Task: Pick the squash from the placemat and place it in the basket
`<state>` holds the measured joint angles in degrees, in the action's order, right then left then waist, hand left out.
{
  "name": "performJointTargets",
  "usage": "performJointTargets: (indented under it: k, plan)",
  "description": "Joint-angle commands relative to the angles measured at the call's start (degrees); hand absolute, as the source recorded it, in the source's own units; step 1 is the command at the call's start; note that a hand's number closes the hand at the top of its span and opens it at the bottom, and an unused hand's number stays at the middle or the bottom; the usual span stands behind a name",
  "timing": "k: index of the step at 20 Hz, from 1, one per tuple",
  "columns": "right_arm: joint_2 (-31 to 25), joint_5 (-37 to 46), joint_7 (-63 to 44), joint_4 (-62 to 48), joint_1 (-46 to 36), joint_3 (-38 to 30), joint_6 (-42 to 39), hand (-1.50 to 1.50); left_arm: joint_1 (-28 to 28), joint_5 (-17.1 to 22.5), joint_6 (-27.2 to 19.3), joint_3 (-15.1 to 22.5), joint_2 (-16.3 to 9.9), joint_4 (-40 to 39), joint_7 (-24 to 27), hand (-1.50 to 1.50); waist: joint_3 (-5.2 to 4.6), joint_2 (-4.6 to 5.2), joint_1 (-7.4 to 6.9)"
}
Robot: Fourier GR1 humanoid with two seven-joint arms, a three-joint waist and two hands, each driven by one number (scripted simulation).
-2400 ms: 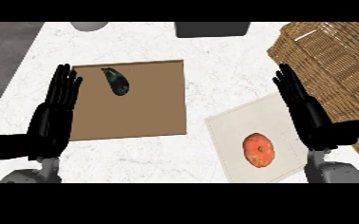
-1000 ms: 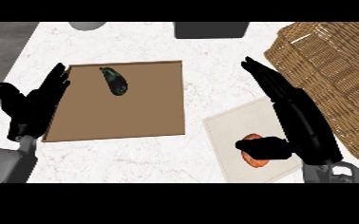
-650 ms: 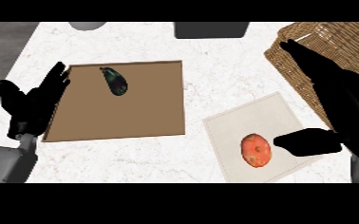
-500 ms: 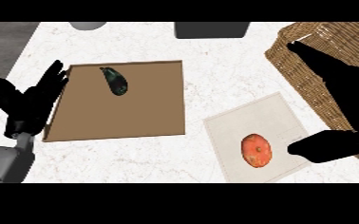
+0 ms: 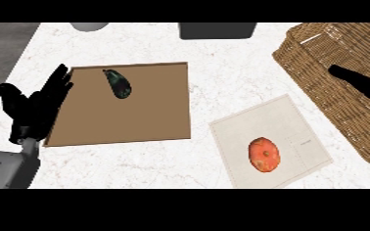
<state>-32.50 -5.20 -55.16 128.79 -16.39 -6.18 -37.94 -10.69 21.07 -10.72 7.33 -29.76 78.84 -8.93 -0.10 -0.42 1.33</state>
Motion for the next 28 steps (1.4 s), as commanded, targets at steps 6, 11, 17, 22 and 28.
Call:
performJointTargets:
  k: [6, 11, 17, 22, 28]
  plan:
    - [4.85, 0.04, 6.47, 10.47, 16.32, -11.29, -2.70, -1.50, -0.39, -2.95, 1.28, -2.29, 2.53, 1.29, -1.71, 0.00, 0.13, 0.32, -0.94]
    - [12.40, 16.30, 20.29, 5.26, 20.02, -7.13, -3.29, -1.50, 0.01, -3.22, 5.21, -4.32, 2.51, -2.13, 0.38, 0.00, 0.15, 0.46, -1.25]
    - [18.53, 36.58, 39.92, -2.14, 26.69, 1.68, 7.11, -1.50, -0.63, -4.98, 4.69, -3.59, 3.89, -0.90, -0.03, 0.00, 0.21, 0.48, -1.26]
    - [23.54, 40.16, 50.07, -11.39, 29.37, 5.08, 17.31, -1.50, 1.11, -4.90, 4.63, -4.91, 4.31, 1.90, -1.36, 0.00, 0.18, 0.40, -1.37]
    - [25.11, 48.87, 49.25, -25.41, 22.77, 10.84, 22.28, -1.50, 0.17, -5.32, 7.77, -7.32, 3.74, 0.65, -1.24, 0.00, 0.13, 0.48, -1.69]
